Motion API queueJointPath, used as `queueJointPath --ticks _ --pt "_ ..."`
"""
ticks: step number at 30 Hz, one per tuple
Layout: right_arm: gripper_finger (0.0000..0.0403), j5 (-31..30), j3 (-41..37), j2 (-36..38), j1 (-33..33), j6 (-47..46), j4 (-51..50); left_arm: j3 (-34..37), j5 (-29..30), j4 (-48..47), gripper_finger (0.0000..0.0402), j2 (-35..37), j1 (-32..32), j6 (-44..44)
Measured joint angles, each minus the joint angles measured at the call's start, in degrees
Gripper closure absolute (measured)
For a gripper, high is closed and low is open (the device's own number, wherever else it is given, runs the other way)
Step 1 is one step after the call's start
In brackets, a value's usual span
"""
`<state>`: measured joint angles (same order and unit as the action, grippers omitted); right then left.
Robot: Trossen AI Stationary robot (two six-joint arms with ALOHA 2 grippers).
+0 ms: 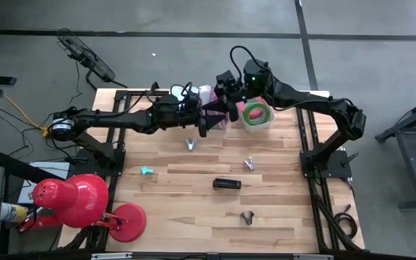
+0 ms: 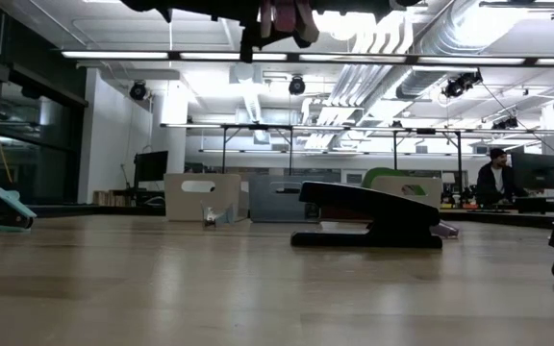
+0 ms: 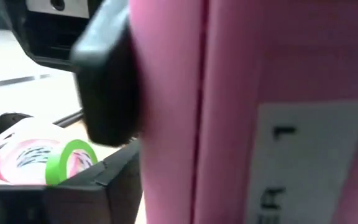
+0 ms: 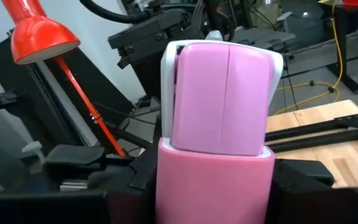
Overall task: Pick and place Stapler, Stapler remover, tape
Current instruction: Put the pink stapler into the black bin
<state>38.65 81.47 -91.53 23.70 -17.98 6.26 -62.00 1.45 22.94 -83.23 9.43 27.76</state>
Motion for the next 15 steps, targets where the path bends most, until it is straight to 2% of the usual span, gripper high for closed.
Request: queueJointPath --ticks 8,15 --pt "0.0258 -0.5 0.0 0.0 0.3 0.0 -0.3 0.0 -0.3 -0.4 0.0268 0.0 0.0 -0.7" --pt "0.0258 -0.6 0.0 -0.1 0.3 0.2 -0.3 0.0 -0.4 -0.4 0.0268 0.0 0.0 -1.7"
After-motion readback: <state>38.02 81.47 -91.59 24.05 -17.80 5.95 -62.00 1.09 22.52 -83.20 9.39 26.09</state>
